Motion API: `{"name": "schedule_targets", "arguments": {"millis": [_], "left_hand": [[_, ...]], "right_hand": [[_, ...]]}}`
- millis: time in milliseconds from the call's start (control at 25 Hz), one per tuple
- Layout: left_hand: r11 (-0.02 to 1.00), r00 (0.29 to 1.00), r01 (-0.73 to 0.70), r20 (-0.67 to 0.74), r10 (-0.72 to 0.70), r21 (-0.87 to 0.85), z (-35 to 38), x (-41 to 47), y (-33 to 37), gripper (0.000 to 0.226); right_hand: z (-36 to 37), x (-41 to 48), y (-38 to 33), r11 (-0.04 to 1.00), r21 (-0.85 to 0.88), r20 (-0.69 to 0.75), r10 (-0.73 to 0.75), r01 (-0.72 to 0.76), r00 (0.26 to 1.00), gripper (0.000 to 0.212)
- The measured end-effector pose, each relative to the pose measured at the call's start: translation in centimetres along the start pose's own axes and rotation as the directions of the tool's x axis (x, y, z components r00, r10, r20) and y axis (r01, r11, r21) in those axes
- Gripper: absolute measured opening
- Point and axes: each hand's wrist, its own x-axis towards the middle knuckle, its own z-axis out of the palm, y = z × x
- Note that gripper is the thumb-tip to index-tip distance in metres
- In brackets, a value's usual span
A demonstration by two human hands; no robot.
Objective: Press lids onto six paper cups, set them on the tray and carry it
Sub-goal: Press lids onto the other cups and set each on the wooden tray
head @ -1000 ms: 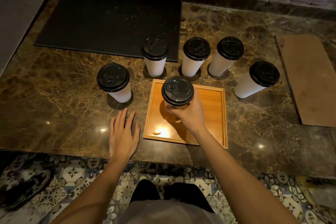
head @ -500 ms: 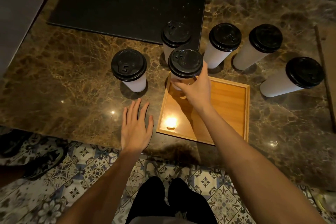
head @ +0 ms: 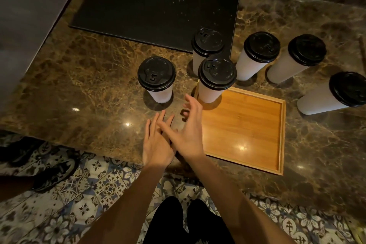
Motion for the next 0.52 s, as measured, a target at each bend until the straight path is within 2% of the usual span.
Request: {"name": "schedule_targets", "arguments": {"millis": [40,120,320,520], "left_hand": [[1.0,1.0,-0.009,0.015,0.009,0.021,0.1,0.1,-0.1,0.071],[1.0,1.0,0.004,0.014,-0.004,-0.007,0.2,0.1,0.2,0.07],[0.996,0.998,0.037,-0.048,-0.041,-0.075,-0.2,0.0,0.6,0.063],[0.998,0.999,-0.021,0.028,0.02,0.055,-0.2,-0.1,0.3,0.063]], "right_hand": [[0.8,1.0,-0.2,0.999,-0.003,0.075,0.036,-0.036,0.997,0.101],[1.8,3.2,-0.2,0.997,-0.018,0.125,0.075,-0.074,0.989,0.112],[3.4,6.8,-0.4,0.999,0.046,0.059,-0.019,0.016,0.998,0.095],[5.0,6.5,-1.8,0.999,-0.011,-0.074,0.034,-0.035,0.997,0.086]]}}
